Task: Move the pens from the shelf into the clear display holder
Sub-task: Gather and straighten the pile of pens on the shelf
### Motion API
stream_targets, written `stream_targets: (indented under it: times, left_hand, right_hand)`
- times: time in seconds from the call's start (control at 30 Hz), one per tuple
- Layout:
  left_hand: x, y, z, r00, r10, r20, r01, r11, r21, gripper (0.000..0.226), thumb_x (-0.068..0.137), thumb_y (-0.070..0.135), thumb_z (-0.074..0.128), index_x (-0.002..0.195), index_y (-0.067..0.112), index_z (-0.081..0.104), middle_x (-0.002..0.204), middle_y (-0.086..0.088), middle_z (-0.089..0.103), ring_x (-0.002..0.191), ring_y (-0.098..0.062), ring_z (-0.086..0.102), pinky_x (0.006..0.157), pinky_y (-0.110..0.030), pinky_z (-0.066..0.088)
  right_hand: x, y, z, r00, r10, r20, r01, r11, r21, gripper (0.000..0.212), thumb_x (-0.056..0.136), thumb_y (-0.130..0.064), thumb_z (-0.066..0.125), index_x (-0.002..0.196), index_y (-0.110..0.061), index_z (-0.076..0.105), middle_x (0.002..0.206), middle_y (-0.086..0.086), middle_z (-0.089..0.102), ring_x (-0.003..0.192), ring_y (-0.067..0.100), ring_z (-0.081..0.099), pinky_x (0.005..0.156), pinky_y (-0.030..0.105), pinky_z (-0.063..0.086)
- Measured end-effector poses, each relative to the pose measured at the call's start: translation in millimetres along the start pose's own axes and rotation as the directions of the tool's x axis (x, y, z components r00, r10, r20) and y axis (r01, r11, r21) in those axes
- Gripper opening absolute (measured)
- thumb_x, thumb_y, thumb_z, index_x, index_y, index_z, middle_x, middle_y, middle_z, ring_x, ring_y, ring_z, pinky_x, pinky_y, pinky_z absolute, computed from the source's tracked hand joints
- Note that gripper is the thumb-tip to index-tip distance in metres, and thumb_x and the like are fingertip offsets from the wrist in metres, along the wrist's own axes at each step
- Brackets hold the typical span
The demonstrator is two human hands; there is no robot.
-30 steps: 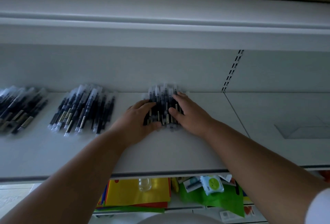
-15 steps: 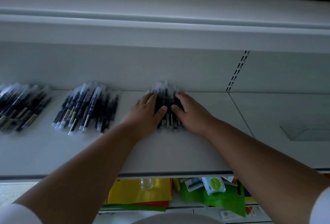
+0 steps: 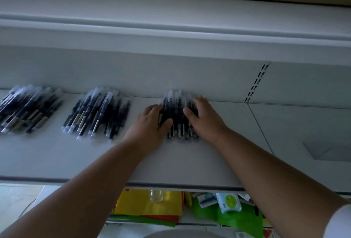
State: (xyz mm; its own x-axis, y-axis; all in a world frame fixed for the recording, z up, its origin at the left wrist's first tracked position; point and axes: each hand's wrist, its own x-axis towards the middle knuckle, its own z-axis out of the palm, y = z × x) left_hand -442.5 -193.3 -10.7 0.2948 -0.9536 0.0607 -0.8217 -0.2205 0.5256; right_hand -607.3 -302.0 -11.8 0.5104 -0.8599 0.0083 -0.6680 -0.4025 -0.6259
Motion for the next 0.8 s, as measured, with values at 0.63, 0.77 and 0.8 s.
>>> stream_targets:
  times: [0.63,0.77,0.8]
  left_hand:
    - [-27,-46,-64,0.992,0.1,-0.074,-0.089,0.985,0.148,0.058,0.097,0.049,0.047,0.148,0.022,0.037,0.152,0.002,0.038,0.14,-0.021,0.033,0.114,-0.034,0.026]
    - [-20,-73,-84,0.997,0.062,-0.053,-0.051,0.98,0.193,0.061,0.096,0.052,0.045,0.148,0.022,0.035,0.154,0.001,0.035,0.141,-0.023,0.031,0.114,-0.037,0.026]
    - [-20,-79,-87,0.997,0.065,-0.038,-0.056,0.98,0.192,0.061,0.097,0.052,0.045,0.149,0.022,0.034,0.155,0.001,0.034,0.142,-0.024,0.031,0.114,-0.038,0.027]
  right_hand:
    - [2,-48,36,0.999,-0.008,0.033,0.01,0.999,-0.05,0.081,0.083,-0.076,0.03,0.143,-0.022,0.035,0.152,0.005,0.035,0.139,0.025,0.035,0.112,0.047,0.034]
    - [-2,-54,42,0.998,0.038,0.054,-0.033,0.995,-0.089,0.09,0.084,-0.081,0.032,0.155,-0.027,0.017,0.163,-0.004,0.012,0.151,0.019,0.011,0.121,0.045,0.018]
    - [-3,-56,44,0.997,0.058,0.05,-0.052,0.993,-0.104,0.092,0.083,-0.082,0.031,0.156,-0.028,0.014,0.164,-0.005,0.008,0.151,0.018,0.008,0.121,0.045,0.017]
